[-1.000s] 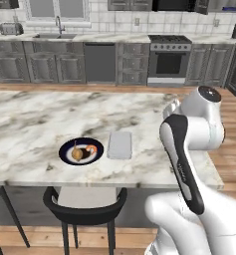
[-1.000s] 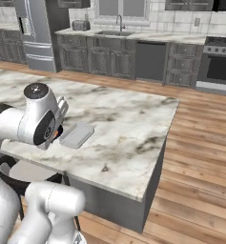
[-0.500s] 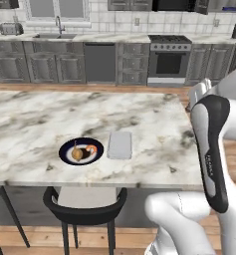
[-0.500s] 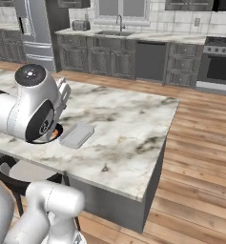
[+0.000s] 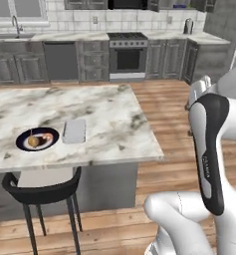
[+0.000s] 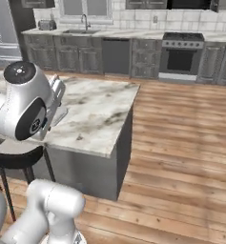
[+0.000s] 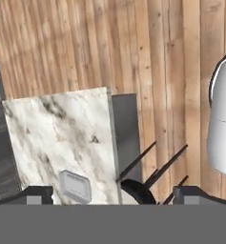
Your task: Retrieve the tupperware and aluminum foil from the cabinet and place them on the dining counter near the plate with onion and shrimp to prepare for storing leftovers.
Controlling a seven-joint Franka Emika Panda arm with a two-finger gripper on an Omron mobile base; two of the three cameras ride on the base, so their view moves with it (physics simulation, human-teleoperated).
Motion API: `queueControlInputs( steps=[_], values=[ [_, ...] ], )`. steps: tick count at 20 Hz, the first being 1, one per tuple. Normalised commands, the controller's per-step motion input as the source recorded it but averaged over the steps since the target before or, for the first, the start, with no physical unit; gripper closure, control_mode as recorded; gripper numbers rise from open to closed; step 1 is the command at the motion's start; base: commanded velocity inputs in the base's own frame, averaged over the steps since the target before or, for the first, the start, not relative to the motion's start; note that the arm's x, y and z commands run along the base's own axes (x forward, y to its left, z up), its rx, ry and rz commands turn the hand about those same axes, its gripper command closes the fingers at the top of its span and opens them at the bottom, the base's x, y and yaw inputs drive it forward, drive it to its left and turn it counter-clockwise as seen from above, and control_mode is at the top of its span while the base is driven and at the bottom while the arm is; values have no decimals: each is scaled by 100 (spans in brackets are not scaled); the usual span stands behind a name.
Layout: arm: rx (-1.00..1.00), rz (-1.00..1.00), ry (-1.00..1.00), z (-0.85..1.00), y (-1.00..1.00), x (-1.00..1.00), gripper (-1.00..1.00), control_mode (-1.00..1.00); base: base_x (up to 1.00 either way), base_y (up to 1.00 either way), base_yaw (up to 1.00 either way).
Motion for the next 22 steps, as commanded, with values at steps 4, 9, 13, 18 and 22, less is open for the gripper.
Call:
queueControlInputs(
  steps=[4,9,13,18,22],
  values=[
    [0,0,0,0,0,0,-100,100,-1,-100,-49],
    [0,0,0,0,0,0,-100,100,13,-100,-44],
    [0,0,0,0,0,0,-100,100,56,-100,-28],
    [0,0,0,0,0,0,-100,100,91,-72,-7],
    [0,0,0,0,0,0,-100,100,100,-36,0]
  ],
)
